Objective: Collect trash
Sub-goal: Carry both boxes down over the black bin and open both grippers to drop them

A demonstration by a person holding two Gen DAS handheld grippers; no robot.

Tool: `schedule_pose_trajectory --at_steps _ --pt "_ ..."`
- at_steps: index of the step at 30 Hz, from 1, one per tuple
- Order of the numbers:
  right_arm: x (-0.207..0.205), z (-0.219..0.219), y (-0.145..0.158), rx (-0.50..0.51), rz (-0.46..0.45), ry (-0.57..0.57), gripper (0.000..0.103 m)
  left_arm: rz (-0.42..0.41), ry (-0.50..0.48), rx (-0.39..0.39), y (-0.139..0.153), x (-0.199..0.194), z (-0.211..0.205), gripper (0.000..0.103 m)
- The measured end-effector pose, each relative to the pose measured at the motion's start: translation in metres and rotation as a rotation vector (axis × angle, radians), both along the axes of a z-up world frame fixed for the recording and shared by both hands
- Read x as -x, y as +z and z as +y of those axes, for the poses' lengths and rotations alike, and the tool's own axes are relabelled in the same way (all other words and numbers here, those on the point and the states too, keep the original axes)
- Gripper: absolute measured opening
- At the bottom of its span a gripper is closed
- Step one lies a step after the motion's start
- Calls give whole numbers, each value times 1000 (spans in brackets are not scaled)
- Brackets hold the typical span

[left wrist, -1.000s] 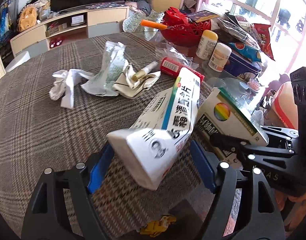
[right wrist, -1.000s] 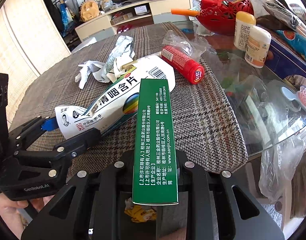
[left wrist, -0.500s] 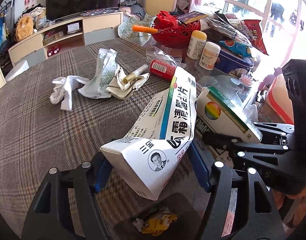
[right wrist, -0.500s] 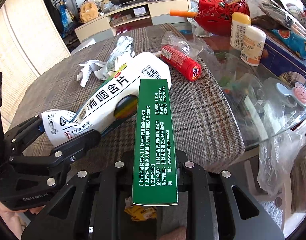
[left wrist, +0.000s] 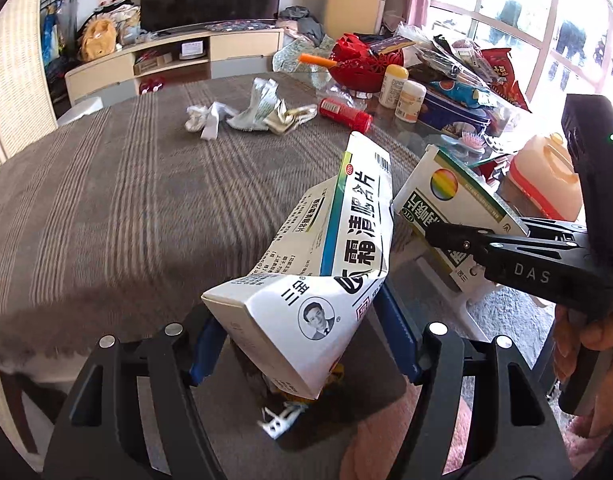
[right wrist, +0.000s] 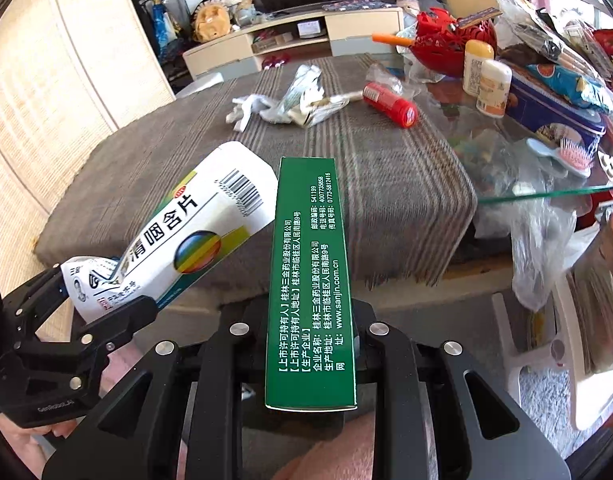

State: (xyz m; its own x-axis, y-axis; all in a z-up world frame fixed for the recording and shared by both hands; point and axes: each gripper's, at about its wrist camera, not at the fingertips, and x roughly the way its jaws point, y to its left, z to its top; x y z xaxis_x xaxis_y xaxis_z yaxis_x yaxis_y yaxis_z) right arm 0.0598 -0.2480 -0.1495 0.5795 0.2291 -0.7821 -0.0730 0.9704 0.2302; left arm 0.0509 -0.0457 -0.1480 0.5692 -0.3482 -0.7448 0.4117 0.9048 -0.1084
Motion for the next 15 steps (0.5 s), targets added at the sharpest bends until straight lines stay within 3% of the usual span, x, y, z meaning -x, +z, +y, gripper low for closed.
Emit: schedule_pose_trajectory --at_steps 8,15 --pt "28 11 -41 -4 87 13 24 134 72 50 -51 28 24 65" --pt "32 11 -84 -41 175 8 24 257 124 33 -107 28 24 65"
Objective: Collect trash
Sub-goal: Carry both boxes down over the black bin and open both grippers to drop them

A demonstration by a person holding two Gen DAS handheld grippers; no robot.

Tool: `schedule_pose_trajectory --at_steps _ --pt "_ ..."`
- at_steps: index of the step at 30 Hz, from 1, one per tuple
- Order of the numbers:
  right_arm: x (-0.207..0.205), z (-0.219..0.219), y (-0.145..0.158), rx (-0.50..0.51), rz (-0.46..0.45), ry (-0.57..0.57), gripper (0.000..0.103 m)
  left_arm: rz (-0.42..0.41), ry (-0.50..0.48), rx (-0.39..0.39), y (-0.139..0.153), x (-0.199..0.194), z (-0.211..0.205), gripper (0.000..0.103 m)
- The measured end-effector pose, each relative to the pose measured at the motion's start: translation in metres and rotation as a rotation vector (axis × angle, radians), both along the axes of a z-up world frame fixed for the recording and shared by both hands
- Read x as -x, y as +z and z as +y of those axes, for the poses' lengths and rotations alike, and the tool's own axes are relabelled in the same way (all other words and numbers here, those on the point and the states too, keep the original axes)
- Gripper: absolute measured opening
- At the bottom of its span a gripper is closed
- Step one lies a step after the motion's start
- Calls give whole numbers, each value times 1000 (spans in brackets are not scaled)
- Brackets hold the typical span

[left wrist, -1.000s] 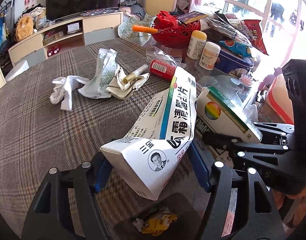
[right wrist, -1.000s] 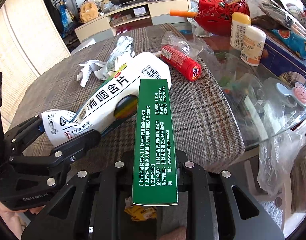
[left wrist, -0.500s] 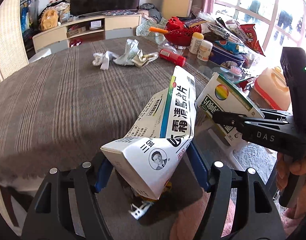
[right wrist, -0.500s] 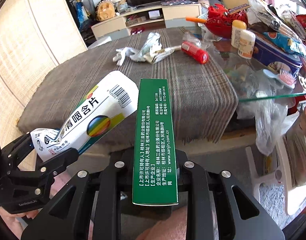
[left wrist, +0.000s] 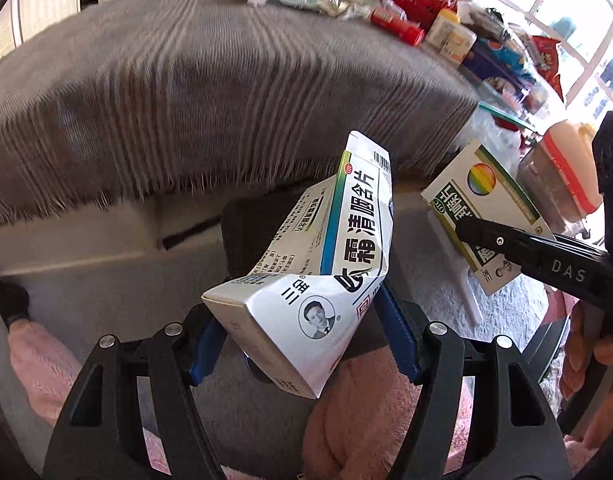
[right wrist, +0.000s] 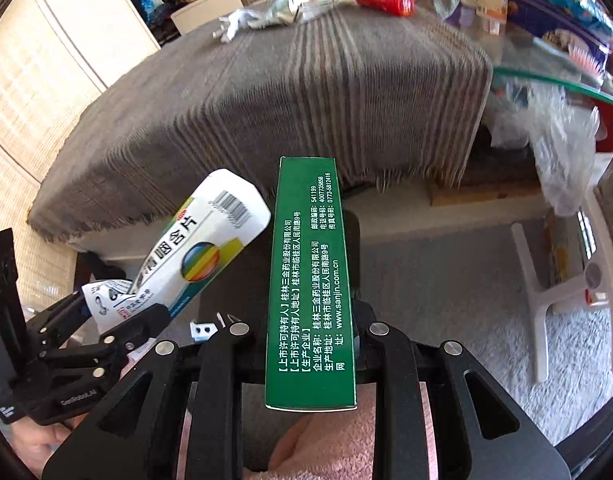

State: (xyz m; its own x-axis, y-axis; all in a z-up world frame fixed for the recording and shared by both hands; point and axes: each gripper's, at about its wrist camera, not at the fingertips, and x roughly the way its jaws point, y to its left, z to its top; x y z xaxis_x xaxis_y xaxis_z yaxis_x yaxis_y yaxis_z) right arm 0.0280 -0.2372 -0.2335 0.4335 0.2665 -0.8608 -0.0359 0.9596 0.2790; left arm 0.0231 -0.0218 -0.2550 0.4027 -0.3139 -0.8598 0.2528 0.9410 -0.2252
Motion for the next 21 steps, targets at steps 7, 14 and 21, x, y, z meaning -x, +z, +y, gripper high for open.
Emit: schedule_pose_trajectory --at_steps 7,14,21 --pt "-7 10 -35 -22 86 23 24 116 31 -63 -46 -4 -2 65" --pt "-18 13 -59 -30 160 16 25 210 52 -50 -79 -9 9 66" --pt "-30 13 -70 -53 198 -2 27 227 34 -16 -85 -18 5 67"
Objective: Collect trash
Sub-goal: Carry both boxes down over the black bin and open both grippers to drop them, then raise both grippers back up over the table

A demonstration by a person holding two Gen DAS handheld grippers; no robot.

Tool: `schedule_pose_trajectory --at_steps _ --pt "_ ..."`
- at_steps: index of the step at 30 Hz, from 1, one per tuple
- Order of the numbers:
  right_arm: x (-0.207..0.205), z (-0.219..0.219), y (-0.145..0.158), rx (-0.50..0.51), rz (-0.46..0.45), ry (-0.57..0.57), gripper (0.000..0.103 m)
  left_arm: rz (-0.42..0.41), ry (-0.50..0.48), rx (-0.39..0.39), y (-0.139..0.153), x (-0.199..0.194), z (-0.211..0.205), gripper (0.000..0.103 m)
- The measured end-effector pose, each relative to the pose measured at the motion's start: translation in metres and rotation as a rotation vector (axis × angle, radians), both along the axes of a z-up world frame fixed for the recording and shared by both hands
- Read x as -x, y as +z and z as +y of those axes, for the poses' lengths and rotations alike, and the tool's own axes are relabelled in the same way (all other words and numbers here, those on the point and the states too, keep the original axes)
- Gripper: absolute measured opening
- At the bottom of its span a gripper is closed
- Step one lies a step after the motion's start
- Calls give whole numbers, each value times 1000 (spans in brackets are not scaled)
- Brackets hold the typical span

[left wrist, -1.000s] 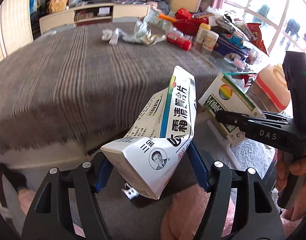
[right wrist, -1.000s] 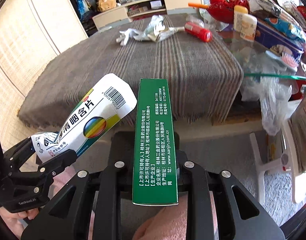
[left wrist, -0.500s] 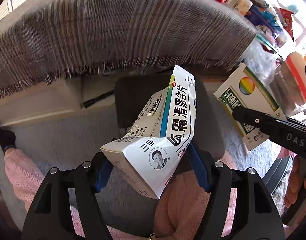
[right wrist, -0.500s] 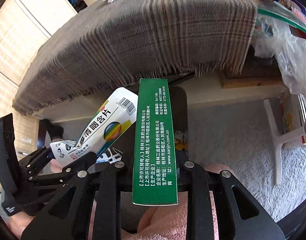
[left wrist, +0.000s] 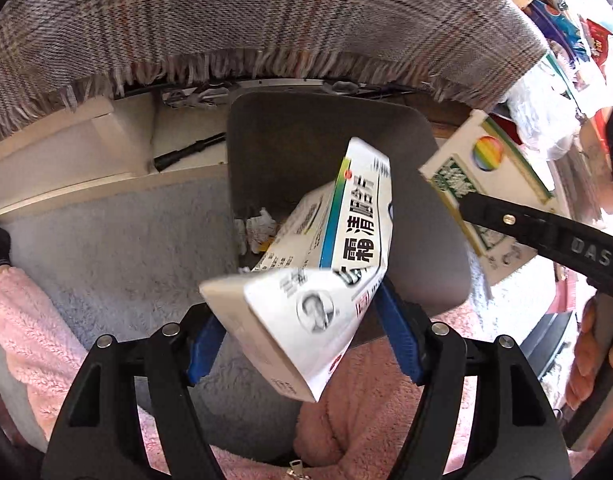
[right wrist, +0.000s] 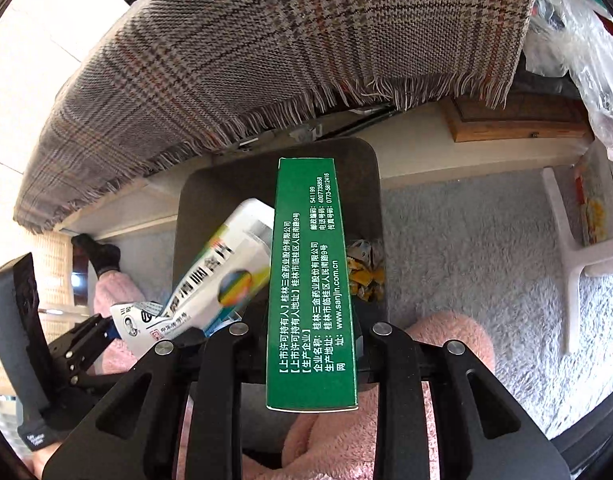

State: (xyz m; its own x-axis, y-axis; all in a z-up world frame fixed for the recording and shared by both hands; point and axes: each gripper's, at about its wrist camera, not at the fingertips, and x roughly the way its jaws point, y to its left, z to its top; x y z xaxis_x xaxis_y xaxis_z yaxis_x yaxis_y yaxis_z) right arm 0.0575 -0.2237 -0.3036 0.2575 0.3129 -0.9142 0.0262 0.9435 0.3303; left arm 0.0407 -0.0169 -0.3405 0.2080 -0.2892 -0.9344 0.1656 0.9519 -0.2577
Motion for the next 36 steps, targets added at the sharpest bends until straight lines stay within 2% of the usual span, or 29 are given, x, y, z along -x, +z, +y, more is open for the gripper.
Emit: schedule_pose_trajectory --at_steps 1,2,3,4,7,9,11,17,25,31,36 --pt "-1 0 0 -3 0 -3 28 -4 -3 1 1 -1 -1 69" --pt "-2 0 0 -4 -3 -5 44 -10 -7 8 1 -1 -2 74" --pt "-2 0 0 -9 -11 -10 67 -16 -12 15 3 -1 -3 77" --pt "-2 -2 2 -14 -25 -20 74 -22 -15 17 6 -1 -5 83" --pt "0 -2 8 2 -46 -31 78 -45 -26 11 14 0 -7 93" --pt "0 -4 12 15 -62 -43 89 -64 -25 10 21 1 -6 95" --pt "0 -8 18 19 -83 -62 93 -80 -26 4 27 0 -4 95" --pt "-5 -24 40 18 -124 -98 97 -146 -27 -17 52 0 -2 95" --pt "-13 -41 92 21 -225 -121 99 -233 4 25 98 -14 17 95" --pt "-32 -48 127 27 -307 -109 99 -297 12 39 133 -40 23 95" --pt "-61 -53 145 56 -355 -108 99 -354 17 17 159 -73 20 95"
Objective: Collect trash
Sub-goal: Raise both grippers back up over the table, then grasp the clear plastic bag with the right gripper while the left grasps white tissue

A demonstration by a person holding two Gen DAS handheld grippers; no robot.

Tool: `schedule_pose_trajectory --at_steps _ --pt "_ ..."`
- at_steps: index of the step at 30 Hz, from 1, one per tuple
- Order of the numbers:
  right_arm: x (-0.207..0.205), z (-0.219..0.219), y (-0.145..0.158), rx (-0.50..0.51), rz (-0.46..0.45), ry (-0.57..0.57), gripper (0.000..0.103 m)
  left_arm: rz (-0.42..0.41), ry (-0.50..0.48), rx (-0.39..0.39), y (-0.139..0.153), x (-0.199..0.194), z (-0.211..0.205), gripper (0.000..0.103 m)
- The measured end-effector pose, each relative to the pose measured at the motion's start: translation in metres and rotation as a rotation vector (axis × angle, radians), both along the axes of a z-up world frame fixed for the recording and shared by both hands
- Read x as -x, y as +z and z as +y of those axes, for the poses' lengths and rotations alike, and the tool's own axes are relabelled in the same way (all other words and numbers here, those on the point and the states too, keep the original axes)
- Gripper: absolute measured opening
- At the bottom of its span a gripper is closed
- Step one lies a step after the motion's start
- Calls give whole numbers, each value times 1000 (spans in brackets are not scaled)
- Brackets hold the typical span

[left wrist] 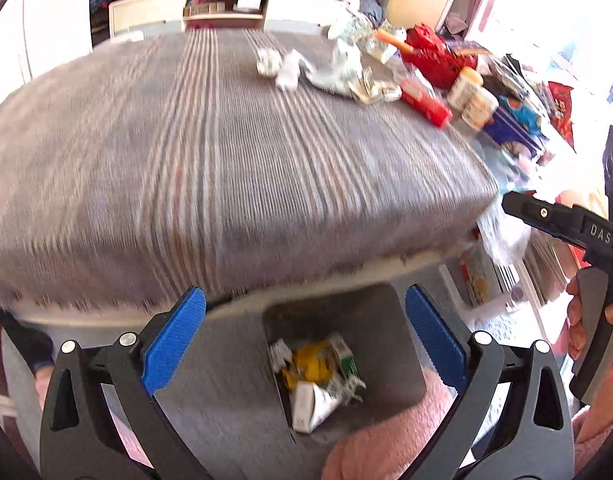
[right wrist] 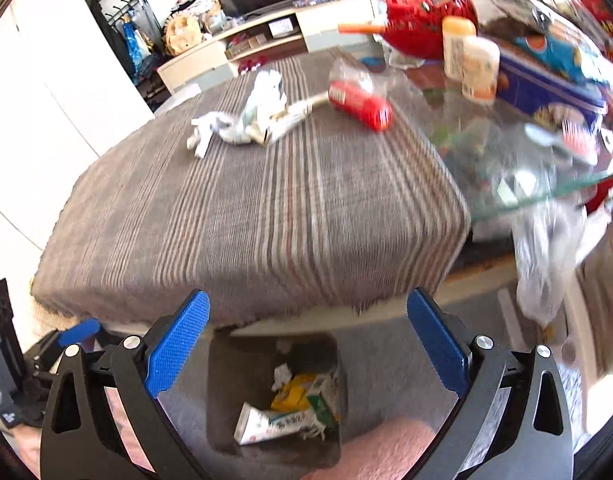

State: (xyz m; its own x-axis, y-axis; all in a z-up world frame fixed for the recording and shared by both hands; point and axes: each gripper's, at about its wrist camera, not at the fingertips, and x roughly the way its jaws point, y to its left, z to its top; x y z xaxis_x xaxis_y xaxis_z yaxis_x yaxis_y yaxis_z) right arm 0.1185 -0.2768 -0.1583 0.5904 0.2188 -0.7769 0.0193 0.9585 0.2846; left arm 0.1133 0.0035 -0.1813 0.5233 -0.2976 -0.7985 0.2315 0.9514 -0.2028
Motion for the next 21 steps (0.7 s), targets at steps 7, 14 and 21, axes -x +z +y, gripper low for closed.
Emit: schedule_pose_trajectory --at_steps 7,14,21 --pt "-51 -10 16 24 -59 -16 99 -73 15 -34 27 -67 -4 95" --pt "-117 -24 27 52 -92 -38 90 -92 43 -90 33 -146 -14 95" --pt "-186 -24 30 96 -92 -31 69 -77 41 -127 26 -212 -28 95"
